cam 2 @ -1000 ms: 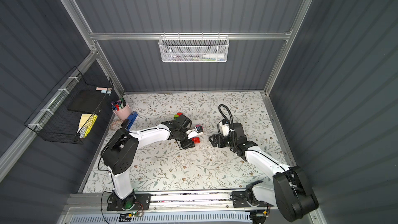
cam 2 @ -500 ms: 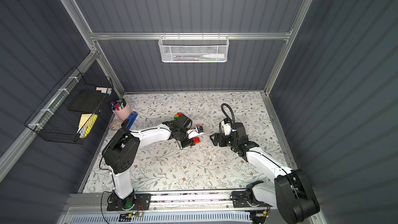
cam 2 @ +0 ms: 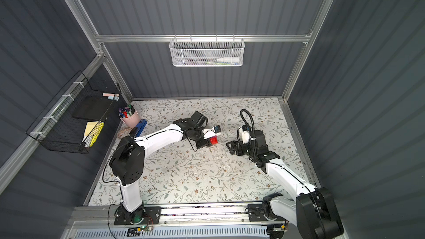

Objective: Assemble the letter s with lego
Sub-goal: Pick up the lego brick from the center of the board, then assemble the lego brick with the lego brick.

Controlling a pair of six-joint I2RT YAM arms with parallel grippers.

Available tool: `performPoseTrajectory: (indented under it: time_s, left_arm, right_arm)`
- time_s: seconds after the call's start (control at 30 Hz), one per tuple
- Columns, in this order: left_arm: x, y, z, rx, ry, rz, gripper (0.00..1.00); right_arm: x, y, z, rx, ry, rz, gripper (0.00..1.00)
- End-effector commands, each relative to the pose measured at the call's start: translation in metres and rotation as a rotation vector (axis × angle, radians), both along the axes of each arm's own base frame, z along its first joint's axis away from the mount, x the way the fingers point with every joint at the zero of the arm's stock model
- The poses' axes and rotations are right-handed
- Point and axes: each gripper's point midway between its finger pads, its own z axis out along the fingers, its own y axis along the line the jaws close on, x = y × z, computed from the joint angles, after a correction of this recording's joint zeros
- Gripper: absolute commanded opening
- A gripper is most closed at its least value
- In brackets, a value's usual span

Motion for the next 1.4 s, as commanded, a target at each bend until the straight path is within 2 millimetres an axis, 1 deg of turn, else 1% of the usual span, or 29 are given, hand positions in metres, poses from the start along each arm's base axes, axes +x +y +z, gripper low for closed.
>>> performPoseTrajectory:
  time_s: [0.0,0.1,0.2,0.3,0.43,0.53,0.57,0.6,0.73,0.83,0.97,1.1,1.2,1.23,1.37]
  left_arm:
    - [-0.015,-0.002,0.002,0.031,0.067,-0.074,0.28]
    - [-0.013,-0.005,0.006,0.031,0.08,-0.086,0.28]
    - [-0.01,-0.017,0.012,-0.005,0.079,-0.13,0.29]
    - [-0.002,-0.019,0.008,0.018,0.05,-0.163,0.29]
    - [0.007,-0.021,0.007,0.019,0.037,-0.191,0.28]
    - [0.016,-0.019,0.005,0.016,0.032,-0.192,0.28]
    - [0.018,-0.018,0.005,0.014,0.034,-0.189,0.28]
    - [0.02,-0.018,0.006,0.005,0.035,-0.188,0.28]
    - [0.021,-0.017,0.01,-0.011,0.046,-0.192,0.28]
    - [0.025,-0.011,0.009,0.006,0.036,-0.187,0.28]
    - [0.034,-0.002,0.006,0.018,0.024,-0.187,0.28]
    - [0.039,0.004,0.008,0.005,0.014,-0.211,0.28]
    - [0.045,0.008,0.01,0.005,-0.004,-0.216,0.28]
    - [0.043,0.006,0.012,-0.021,0.007,-0.226,0.28]
    - [0.047,0.007,0.007,-0.02,0.016,-0.224,0.28]
  right_arm:
    - [0.004,0.0,0.014,0.013,-0.025,0.004,0.89]
    - [0.006,0.002,0.017,0.033,-0.024,0.008,0.89]
    - [0.007,0.004,0.019,0.051,-0.017,0.016,0.89]
    - [0.006,0.008,0.019,0.072,0.002,0.028,0.9]
    - [0.005,0.011,0.012,0.102,0.042,0.03,0.89]
    - [0.008,0.012,0.005,0.134,0.08,0.013,0.89]
    - [0.009,0.012,0.006,0.146,0.082,0.012,0.89]
    - [0.01,0.012,-0.006,0.148,0.125,0.007,0.89]
    - [0.017,0.016,-0.015,0.204,0.184,0.005,0.88]
    - [0.023,0.02,-0.023,0.242,0.221,0.007,0.87]
    - [0.035,0.034,-0.029,0.324,0.286,0.036,0.86]
    - [0.05,0.047,-0.04,0.391,0.377,0.051,0.83]
    - [0.061,0.056,-0.047,0.465,0.407,0.061,0.81]
    - [0.064,0.058,-0.051,0.483,0.419,0.06,0.81]
    - [0.072,0.068,-0.061,0.561,0.458,0.081,0.78]
